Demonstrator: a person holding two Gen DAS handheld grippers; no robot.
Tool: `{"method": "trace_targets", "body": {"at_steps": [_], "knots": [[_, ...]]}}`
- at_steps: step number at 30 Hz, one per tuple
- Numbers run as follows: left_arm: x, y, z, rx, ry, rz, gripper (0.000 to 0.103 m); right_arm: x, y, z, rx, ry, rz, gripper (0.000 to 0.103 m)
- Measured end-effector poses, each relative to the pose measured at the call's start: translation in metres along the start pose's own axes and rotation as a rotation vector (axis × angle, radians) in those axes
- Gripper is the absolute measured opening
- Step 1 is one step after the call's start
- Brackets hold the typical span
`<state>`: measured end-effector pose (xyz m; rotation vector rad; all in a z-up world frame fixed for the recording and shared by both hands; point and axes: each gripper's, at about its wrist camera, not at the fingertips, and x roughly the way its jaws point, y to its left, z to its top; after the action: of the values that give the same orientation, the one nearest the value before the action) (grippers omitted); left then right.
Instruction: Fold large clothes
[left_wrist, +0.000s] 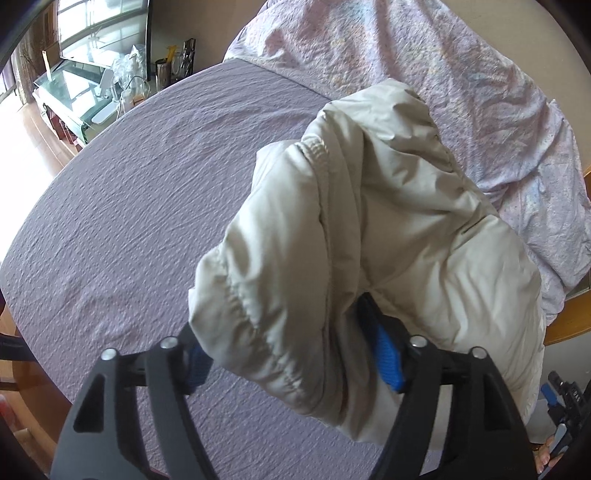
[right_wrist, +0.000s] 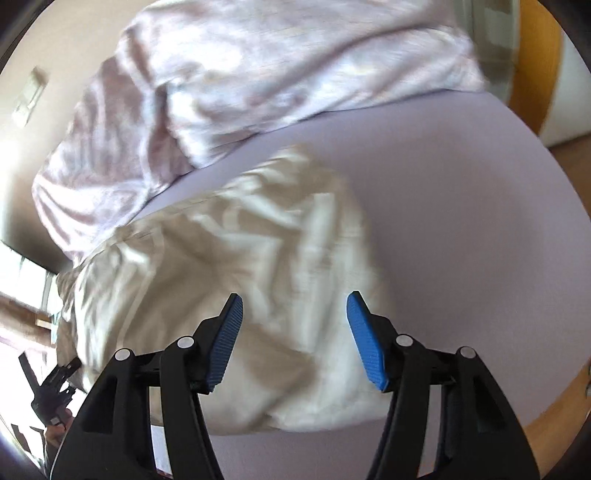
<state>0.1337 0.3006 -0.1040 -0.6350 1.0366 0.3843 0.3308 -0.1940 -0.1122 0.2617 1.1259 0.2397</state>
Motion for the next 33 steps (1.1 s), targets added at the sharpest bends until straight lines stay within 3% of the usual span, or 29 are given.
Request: {"method": "trace_targets", "body": {"at_steps": [2,7,12,23,33], "knots": [[0.001,0.001,0.001,-0.007,0.003,0.003,0.076,0.016,0.035,-0.004,-0.07,0.027,0.039,0.058],[0.003,0.004,0.002,-0.026,0.005,-0.001,0.078,0.032,0.097,-0.033,-0.21,0.07,0.123,0.04],[0.006,0.008,0.001,-0.049,0.006,-0.01,0.079,0.041,0.136,-0.059,-0.334,0.087,0.104,0.033],[0.014,0.004,0.009,-0.068,0.013,-0.022,0.084,0.1,0.148,-0.067,-0.347,0.172,-0.008,0.034],[0.024,0.003,0.016,-0.102,0.027,-0.034,0.089,0.102,0.156,-0.076,-0.38,0.146,-0.054,0.035]]}}
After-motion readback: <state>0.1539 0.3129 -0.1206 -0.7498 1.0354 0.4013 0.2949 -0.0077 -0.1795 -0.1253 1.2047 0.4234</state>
